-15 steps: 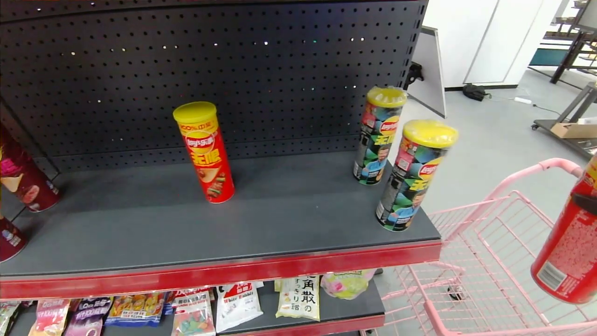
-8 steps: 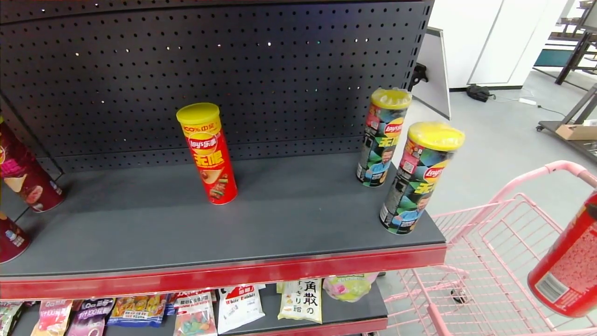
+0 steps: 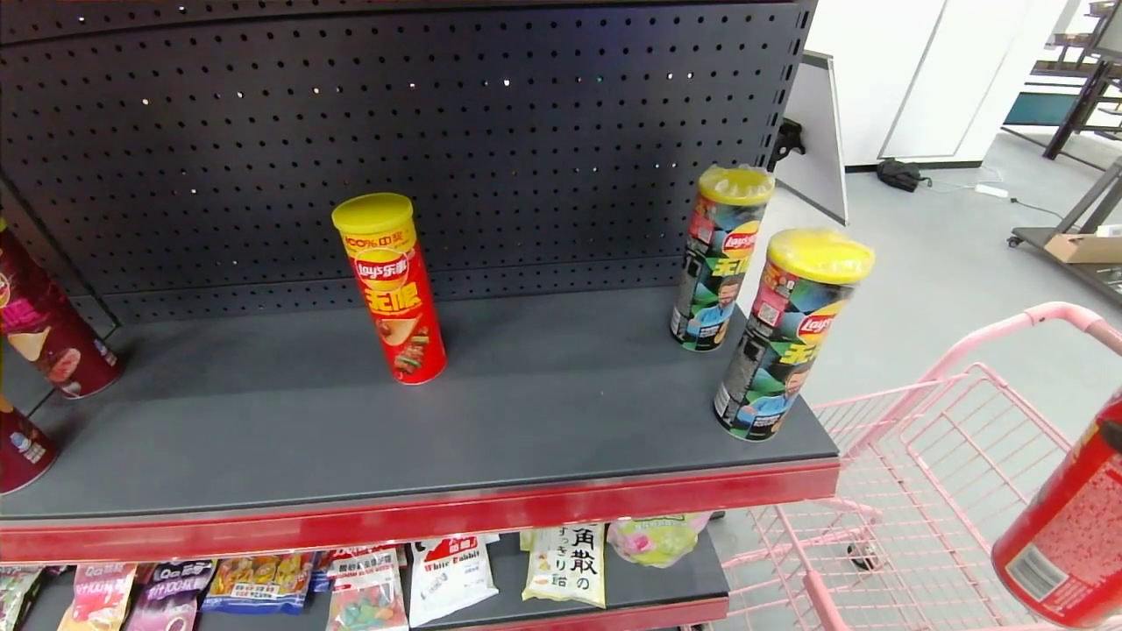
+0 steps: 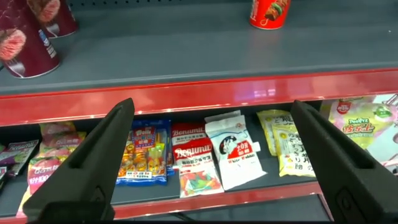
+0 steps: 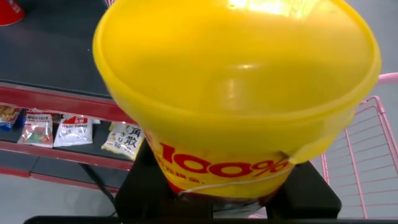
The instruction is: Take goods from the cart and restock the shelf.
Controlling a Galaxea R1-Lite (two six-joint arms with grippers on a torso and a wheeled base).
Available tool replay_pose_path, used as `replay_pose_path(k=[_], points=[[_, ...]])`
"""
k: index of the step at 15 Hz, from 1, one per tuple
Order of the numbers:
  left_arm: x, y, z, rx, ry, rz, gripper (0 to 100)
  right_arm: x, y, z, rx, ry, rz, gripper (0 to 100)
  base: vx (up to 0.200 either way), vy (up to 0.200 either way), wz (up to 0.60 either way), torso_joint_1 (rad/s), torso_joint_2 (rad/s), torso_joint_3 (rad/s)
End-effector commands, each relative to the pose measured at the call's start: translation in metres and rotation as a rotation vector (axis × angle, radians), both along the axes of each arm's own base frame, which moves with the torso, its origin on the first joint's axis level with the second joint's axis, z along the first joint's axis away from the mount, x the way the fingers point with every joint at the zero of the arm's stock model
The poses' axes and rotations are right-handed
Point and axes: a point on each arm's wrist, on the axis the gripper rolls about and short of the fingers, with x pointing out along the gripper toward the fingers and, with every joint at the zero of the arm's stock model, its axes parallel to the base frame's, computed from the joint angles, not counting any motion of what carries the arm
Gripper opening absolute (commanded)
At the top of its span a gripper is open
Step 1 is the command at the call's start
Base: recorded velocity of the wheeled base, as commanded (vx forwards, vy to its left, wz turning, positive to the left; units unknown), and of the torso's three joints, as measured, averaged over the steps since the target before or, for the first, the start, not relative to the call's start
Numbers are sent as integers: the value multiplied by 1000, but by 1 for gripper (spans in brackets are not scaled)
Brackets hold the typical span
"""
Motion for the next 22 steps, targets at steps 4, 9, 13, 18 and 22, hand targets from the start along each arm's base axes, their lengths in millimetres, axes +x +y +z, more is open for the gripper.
replay_pose_path(k=[4, 9, 13, 18, 22], points=[[0, 0, 0, 5, 0, -2, 100, 0, 0, 0, 0, 0, 0, 0, 0, 200, 0, 1, 0, 1], [0, 0, 0, 5, 0, -2, 100, 0, 0, 0, 0, 0, 0, 0, 0, 40, 0, 0, 1, 0], [0, 0, 0, 6, 0, -2, 100, -1, 0, 0, 0, -3, 0, 0, 0, 0, 0, 0, 0, 0], [0, 0, 0, 10, -2, -2, 100, -3, 0, 0, 1, -13, 0, 0, 0, 0, 0, 0, 0, 0], [0, 0, 0, 28, -2, -4, 100, -9, 0, -4, 1, -17, 3, 0, 0, 0, 0, 0, 0, 0]])
